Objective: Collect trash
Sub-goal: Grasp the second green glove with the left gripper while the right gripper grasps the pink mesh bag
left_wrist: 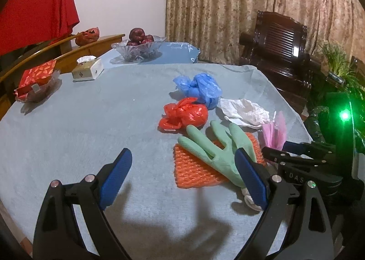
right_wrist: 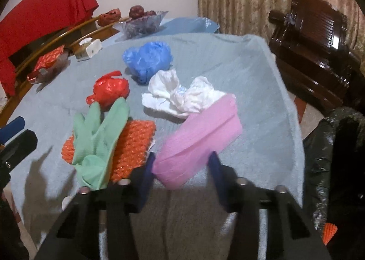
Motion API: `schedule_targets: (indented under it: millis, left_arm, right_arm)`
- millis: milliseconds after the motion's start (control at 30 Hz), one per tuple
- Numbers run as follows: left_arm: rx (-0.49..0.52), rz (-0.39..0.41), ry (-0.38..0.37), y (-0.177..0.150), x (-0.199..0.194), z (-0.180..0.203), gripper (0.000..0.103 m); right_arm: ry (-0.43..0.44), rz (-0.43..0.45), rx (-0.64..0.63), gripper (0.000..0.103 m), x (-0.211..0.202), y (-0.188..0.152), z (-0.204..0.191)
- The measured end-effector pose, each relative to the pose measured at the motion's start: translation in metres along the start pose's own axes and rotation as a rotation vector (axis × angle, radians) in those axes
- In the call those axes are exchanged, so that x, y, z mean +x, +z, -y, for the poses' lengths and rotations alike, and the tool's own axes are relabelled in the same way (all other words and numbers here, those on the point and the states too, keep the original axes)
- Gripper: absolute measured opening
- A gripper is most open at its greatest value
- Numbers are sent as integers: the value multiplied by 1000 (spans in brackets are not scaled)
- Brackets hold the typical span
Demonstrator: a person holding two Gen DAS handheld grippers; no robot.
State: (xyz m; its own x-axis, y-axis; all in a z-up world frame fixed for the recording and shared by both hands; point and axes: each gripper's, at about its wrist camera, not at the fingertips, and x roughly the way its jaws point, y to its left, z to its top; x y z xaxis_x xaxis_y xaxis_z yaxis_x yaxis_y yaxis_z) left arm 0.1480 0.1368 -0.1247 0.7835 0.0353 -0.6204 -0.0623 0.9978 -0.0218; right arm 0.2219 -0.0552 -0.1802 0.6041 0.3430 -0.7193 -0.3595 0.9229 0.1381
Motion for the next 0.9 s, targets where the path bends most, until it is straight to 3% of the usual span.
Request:
schedule_targets:
  millis: [167, 667, 900]
  left_arm:
    - [15, -7, -22, -2, 1, 10, 89]
    - [53, -59, -80, -17, 12, 52, 89]
    - [56, -102, -56, -23, 27, 68, 80]
  right_arm:
    - [8, 7, -48, 23, -9, -4, -3]
    - [-8, 26, -21, 22, -49, -21, 22]
    - [-6, 26, -8, 22, -51, -27, 26]
